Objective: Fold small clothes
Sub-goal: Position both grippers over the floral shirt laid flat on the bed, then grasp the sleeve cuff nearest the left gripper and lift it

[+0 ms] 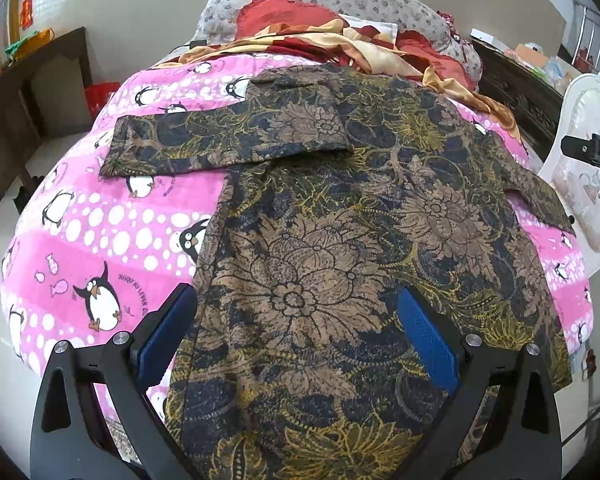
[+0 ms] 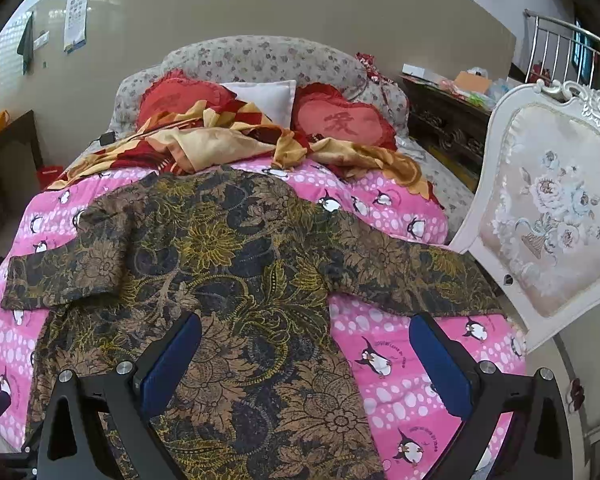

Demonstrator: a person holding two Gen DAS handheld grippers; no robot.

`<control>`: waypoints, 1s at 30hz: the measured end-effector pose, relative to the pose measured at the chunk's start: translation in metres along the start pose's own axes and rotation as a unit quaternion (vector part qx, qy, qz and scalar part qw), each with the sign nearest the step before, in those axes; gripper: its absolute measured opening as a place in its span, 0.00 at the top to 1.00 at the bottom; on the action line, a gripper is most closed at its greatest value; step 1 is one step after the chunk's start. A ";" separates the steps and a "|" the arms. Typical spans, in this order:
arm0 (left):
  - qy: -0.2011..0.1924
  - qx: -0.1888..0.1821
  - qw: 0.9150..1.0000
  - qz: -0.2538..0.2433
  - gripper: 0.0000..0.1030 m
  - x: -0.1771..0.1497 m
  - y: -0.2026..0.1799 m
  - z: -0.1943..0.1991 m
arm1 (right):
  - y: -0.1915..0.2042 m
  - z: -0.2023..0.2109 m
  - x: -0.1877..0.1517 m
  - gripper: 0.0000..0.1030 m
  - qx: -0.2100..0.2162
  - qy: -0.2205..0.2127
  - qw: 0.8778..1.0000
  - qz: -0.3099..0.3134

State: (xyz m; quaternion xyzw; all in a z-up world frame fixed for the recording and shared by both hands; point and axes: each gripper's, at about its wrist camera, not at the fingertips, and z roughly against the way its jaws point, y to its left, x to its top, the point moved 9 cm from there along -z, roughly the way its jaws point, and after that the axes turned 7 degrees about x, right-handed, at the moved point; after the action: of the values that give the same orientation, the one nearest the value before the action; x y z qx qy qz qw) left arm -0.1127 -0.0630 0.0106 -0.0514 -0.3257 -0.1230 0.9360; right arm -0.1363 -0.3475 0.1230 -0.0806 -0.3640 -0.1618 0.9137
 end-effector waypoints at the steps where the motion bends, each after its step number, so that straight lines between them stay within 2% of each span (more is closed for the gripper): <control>1: 0.001 -0.002 1.000 -0.001 0.02 0.001 0.000 -0.001 | 0.001 -0.002 0.001 0.00 -0.001 0.000 1.000 0.000; 10: 0.004 0.003 1.000 -0.008 0.02 0.006 -0.001 -0.014 | 0.009 -0.044 -0.006 0.00 0.002 0.044 0.999 0.016; 16: -0.019 0.011 1.000 -0.012 0.02 0.011 0.001 -0.012 | 0.015 -0.053 -0.010 0.00 0.018 0.050 0.999 0.007; 18: -0.033 0.023 0.999 -0.024 0.02 0.014 -0.001 -0.009 | 0.018 -0.052 -0.009 0.00 0.024 0.045 0.999 0.006; 23: -0.061 0.023 0.997 -0.040 0.02 0.021 -0.007 0.000 | 0.023 -0.043 -0.008 0.00 0.039 0.042 0.998 0.015; 26: -0.065 0.006 0.997 -0.037 0.02 0.024 -0.010 -0.001 | 0.024 -0.036 -0.006 0.00 0.049 0.027 0.998 0.013; 29: -0.028 -0.018 0.999 -0.043 0.02 0.035 -0.019 -0.019 | 0.032 -0.037 -0.001 0.00 0.090 -0.012 0.996 0.024; 30: -0.023 -0.015 0.999 -0.041 0.02 0.044 -0.020 -0.028 | 0.035 -0.041 0.000 0.00 0.099 -0.021 0.994 0.034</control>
State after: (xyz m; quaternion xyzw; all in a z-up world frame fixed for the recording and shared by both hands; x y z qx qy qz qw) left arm -0.0675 -0.0963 0.0165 -0.0553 -0.3468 -0.1647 0.9217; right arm -0.0978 -0.3260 0.0921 -0.0058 -0.3943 -0.0920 0.9143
